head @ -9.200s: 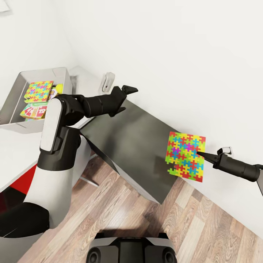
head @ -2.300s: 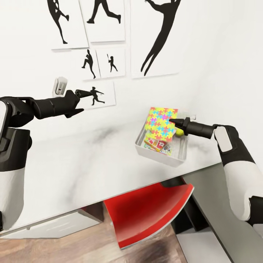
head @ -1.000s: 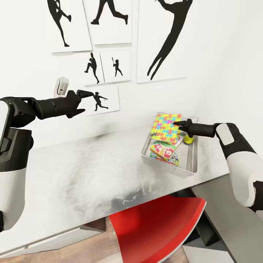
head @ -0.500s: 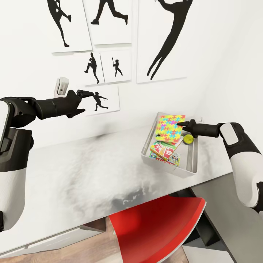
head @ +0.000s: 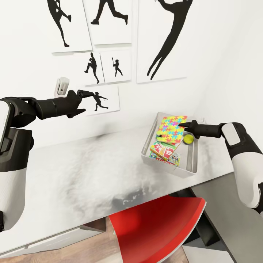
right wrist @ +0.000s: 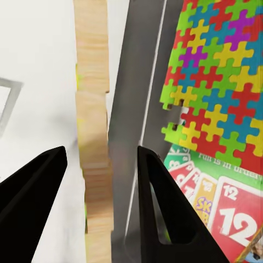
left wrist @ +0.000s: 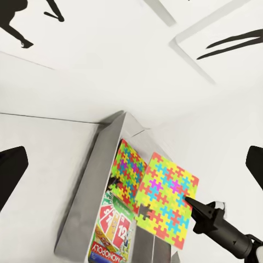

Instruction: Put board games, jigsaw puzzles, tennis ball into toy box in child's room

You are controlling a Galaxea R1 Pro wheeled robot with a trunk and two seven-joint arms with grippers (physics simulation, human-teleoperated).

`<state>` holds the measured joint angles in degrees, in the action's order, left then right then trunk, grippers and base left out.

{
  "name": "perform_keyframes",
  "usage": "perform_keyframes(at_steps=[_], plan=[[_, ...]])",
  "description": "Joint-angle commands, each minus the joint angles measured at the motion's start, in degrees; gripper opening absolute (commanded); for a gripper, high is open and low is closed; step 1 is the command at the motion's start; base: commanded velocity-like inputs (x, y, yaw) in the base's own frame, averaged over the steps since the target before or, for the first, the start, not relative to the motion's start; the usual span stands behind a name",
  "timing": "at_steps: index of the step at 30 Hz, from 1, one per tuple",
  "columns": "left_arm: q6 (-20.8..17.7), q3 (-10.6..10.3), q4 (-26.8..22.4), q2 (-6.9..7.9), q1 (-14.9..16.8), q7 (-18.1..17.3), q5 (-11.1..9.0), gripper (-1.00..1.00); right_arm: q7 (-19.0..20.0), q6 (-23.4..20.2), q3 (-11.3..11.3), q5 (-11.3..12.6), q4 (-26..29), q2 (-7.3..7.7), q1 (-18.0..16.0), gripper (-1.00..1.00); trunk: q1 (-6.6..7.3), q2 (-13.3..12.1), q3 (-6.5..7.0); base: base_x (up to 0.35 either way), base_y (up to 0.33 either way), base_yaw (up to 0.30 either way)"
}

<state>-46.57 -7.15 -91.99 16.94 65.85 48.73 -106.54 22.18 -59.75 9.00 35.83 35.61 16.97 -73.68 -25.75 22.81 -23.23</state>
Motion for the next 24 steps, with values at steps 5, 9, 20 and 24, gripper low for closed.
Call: perform_keyframes(at_steps=[5, 9, 20, 24], plan=[[0.1, -0.05, -0.04, 0.03, 0.07, 0.54, -0.57, 1.0, 0.36, -0.25, 0.23, -0.51, -0.06, 0.21, 0.11, -1.0, -0.03, 0.11, -0.1, 0.0, 0.0, 0.0], [0.15, -0.05, -0.04, 0.03, 0.07, 0.5, -0.54, 1.0, 0.3, -0.25, 0.23, -0.5, -0.17, 0.35, 0.29, -1.0, -0.03, 0.11, -0.1, 0.0, 0.0, 0.0], [0.23, -0.05, -0.04, -0.27, 0.07, 0.49, -0.53, 1.0, -0.09, -0.25, 0.11, -0.54, -0.59, 0.29, 0.65, -1.0, -0.03, 0.11, -0.1, 0.0, 0.0, 0.0], [0.24, -0.05, -0.04, -0.53, 0.09, 0.49, -0.52, 1.0, -1.38, -0.25, 0.08, -0.54, -0.77, 0.07, 0.69, -1.0, -0.03, 0.11, -0.1, 0.0, 0.0, 0.0]])
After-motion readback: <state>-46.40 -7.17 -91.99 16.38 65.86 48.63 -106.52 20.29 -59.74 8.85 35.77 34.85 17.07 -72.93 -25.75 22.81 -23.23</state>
